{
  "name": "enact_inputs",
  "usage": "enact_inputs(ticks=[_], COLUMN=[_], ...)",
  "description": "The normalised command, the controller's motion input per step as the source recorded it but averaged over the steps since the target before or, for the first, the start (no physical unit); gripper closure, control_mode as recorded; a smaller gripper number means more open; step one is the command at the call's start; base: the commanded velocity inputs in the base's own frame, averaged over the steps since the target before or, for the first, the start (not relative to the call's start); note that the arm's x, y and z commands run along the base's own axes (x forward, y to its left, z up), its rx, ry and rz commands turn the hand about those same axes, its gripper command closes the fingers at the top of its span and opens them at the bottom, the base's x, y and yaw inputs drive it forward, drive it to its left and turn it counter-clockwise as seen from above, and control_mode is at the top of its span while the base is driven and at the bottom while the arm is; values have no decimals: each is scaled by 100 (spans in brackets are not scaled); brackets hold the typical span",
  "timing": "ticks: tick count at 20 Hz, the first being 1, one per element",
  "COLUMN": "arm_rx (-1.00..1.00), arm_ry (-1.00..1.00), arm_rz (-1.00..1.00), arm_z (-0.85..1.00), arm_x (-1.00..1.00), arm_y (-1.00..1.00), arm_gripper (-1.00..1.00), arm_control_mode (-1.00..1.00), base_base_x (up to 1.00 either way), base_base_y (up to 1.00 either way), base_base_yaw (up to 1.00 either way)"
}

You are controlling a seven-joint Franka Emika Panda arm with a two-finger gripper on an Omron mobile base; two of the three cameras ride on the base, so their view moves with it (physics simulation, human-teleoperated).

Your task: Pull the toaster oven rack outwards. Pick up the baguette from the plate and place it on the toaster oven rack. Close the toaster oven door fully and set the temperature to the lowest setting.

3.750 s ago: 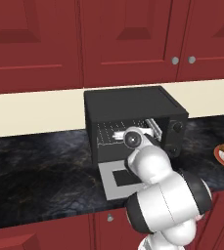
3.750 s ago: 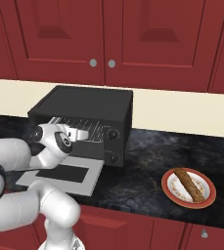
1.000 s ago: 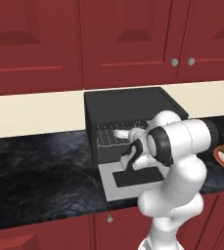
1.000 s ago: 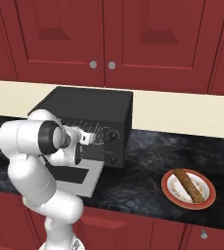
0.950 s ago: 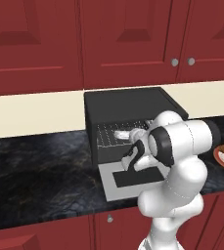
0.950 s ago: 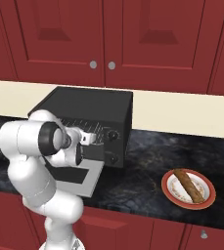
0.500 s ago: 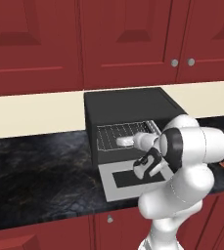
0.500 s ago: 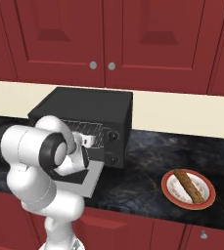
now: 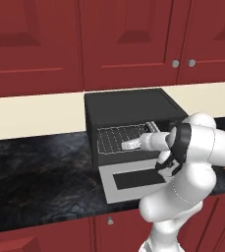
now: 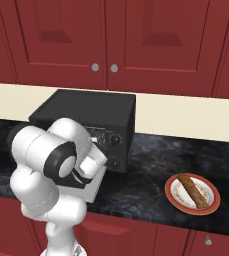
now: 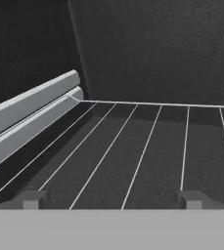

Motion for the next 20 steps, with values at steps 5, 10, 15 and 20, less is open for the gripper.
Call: enact_inputs(ticks=[5, 10, 15, 20], arm_rx=[-25, -25, -23, -22], arm_ry=[100, 100, 100, 100], arm_rz=[0, 0, -2, -2], arm_z=[-6, -7, -10, -9], arm_x=[-45, -46, -54, -62], arm_y=[67, 67, 70, 68], arm_gripper=[-100, -100, -100, -100], arm_control_mode=[-100, -100, -100, -100], base_base_x=[0, 0, 0, 0], base_base_y=[0, 0, 0, 0], base_base_yaw=[0, 0, 0, 0])
